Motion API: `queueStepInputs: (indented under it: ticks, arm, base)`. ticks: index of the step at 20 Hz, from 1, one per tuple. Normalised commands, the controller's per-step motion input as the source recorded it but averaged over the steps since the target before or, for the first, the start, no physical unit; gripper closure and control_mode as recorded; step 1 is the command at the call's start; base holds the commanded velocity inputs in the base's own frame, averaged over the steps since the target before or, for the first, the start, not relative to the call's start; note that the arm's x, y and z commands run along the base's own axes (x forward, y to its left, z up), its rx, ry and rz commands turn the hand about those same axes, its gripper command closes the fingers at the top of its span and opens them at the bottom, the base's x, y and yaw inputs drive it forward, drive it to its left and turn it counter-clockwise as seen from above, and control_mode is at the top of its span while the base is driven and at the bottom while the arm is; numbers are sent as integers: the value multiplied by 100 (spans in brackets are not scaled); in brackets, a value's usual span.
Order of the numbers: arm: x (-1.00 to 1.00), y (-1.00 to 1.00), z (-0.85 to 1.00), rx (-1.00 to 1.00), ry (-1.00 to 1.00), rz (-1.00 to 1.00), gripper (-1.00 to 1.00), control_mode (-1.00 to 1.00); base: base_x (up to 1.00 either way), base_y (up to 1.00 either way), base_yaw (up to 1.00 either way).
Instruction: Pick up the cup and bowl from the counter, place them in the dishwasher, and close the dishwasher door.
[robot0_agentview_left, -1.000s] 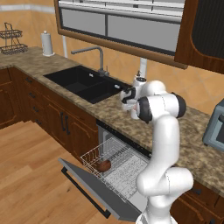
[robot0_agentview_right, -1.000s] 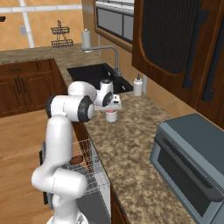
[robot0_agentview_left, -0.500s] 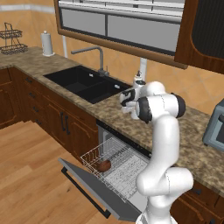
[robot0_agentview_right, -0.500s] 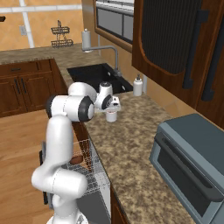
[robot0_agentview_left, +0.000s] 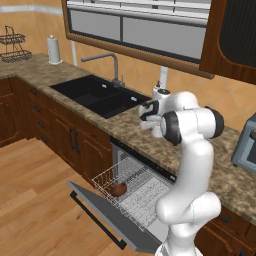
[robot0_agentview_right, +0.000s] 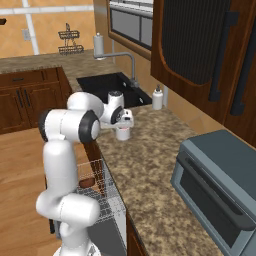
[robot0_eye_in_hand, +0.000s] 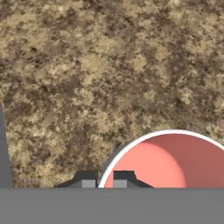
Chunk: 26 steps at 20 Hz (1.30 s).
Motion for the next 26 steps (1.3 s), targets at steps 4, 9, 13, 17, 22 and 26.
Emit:
queueStepInputs:
  ticks: [4,9,13,17,22,26]
  arm:
    - [-99,75,18,0,-1,-3,100,-100]
    - [-92,84,0,0,0,-4,100,-100]
    - [-80,69,-2,0,1,-7,100,-100]
    - [-28,72,-37,0,4,-6,100,-100]
    - [-7,50,-62,-4,3,-9,100,-100]
    - [2,14,-93,0,-3,-5,100,-100]
  base:
    - [0,0,0]
    - [0,0,0]
    - [0,0,0]
    - [0,0,0]
    - [0,0,0]
    - [0,0,0]
